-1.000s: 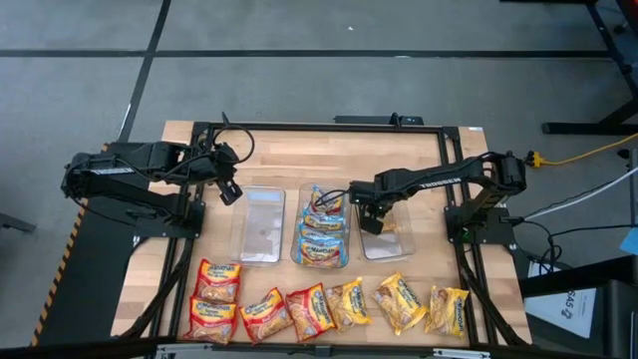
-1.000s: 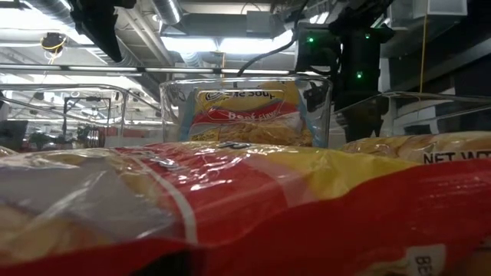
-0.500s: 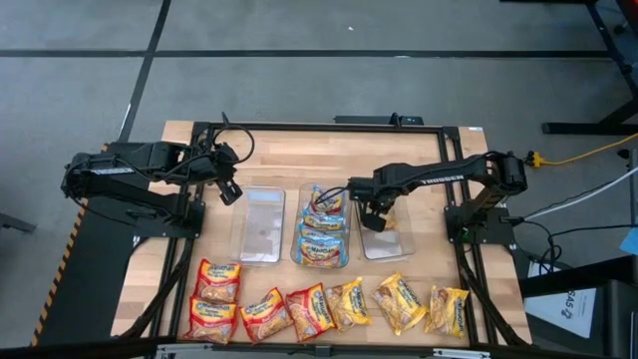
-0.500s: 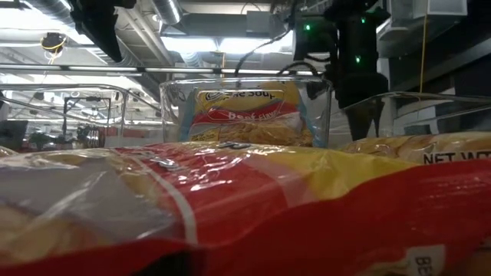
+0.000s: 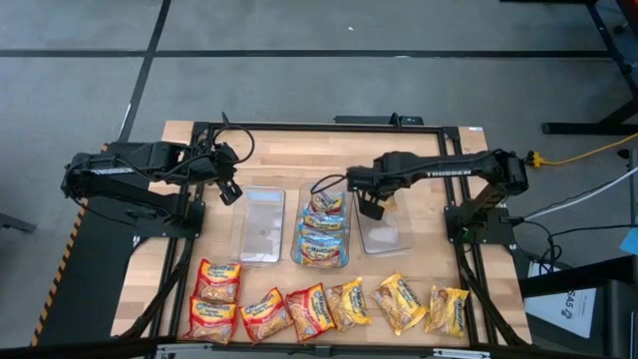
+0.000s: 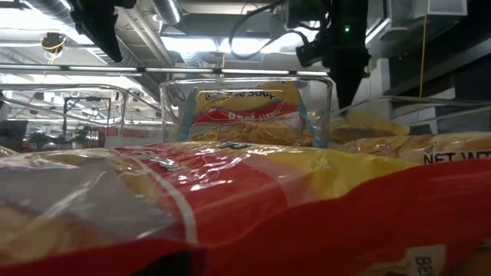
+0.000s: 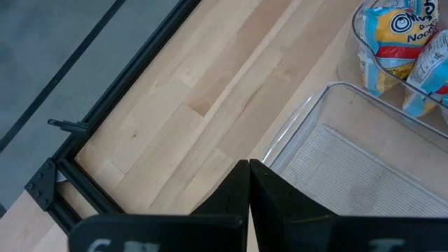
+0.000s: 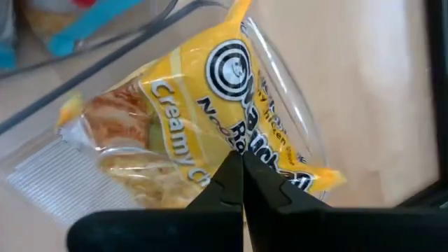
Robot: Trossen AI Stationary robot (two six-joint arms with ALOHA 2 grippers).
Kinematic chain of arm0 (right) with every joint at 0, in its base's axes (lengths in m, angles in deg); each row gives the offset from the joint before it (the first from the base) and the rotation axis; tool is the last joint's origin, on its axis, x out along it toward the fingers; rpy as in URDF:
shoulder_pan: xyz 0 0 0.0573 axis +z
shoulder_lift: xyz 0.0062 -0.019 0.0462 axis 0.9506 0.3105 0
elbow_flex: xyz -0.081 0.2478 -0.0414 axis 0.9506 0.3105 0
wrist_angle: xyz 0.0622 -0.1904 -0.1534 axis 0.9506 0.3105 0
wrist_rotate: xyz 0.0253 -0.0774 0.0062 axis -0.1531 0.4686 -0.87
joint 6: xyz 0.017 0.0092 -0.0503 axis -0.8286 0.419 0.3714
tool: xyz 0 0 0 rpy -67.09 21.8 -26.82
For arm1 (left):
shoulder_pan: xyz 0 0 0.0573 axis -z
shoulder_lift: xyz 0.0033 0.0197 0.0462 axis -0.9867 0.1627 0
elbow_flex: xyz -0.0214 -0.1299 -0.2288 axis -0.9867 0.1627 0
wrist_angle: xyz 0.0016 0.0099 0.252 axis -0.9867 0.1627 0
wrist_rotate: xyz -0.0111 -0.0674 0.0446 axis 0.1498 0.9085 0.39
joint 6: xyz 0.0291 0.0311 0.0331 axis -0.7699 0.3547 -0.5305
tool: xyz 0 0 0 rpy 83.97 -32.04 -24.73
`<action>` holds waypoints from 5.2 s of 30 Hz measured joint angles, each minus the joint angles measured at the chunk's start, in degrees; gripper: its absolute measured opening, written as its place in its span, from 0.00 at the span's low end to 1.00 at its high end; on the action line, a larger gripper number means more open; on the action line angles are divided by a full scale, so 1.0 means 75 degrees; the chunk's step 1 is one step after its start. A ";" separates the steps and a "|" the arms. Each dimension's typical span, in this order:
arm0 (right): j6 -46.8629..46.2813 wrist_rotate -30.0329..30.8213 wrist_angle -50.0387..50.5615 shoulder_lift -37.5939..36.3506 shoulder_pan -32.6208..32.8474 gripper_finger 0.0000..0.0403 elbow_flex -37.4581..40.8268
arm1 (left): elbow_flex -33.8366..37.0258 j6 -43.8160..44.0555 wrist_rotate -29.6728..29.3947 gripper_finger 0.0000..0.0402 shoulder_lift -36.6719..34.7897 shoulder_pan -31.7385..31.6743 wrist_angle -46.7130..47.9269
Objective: Sort Maruchan noodles
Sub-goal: Put the yellow noodle pack into the right transparent bin
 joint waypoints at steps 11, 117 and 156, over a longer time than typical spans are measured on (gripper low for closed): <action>-0.0163 0.0323 -0.0003 0.0003 0.0001 0.00 -0.0076 | 0.0002 0.0000 0.0003 0.00 0.0000 0.0002 0.0000; -1.0573 -0.1775 -0.6019 -0.1179 0.7082 0.35 0.4787 | -0.0001 0.0207 0.0125 0.00 0.0012 -0.0001 -0.0020; -0.7055 -0.2076 -0.3586 -0.1949 0.5541 0.00 0.2073 | 0.0002 0.0015 0.0099 0.00 0.0014 -0.0001 -0.0023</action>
